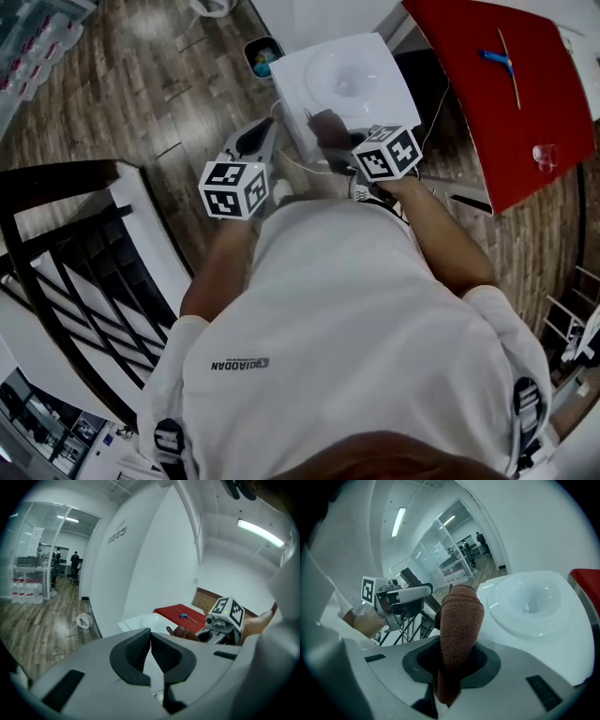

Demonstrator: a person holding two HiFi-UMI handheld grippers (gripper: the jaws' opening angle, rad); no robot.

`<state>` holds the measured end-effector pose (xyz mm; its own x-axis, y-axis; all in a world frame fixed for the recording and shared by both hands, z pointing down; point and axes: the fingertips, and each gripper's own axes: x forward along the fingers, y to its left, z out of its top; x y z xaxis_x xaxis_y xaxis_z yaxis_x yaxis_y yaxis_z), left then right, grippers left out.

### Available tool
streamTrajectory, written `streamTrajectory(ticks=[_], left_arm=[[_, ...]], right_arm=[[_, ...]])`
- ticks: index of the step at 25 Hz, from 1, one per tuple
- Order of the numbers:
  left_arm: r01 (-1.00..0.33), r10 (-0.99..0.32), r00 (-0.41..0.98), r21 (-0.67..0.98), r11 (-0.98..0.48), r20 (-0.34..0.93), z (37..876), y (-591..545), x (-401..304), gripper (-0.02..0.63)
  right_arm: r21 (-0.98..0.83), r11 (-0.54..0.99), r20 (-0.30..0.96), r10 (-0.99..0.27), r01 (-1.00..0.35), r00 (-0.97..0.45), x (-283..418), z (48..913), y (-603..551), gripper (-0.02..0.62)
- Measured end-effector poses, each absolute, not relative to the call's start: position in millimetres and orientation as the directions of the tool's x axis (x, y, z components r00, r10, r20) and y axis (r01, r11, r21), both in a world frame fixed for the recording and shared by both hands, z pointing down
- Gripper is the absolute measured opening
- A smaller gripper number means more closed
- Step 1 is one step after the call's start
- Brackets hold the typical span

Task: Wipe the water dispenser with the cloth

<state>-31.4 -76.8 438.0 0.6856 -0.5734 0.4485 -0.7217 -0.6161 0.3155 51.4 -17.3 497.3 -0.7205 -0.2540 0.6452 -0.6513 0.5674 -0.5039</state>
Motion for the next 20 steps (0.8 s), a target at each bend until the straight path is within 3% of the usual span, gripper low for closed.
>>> streamTrajectory(ticks=[6, 20], left_arm=[[-0.802, -0.662, 0.594, 0.274, -0.531, 0.456, 438.1, -60.0, -19.1, 0.001], [-0.877, -0.756, 0.479, 0.274, -0.394, 0.447, 445.9, -30.9, 46.2, 0.001]], right_arm=[[-0.537, 0.622, 0.610, -0.180, -0.570, -0.772, 80.5, 502.4, -17.3, 0.069], [-0.561, 0.609, 0.592, -0.177, -0.560, -0.786, 193.2, 514.8, -33.5, 0.069]])
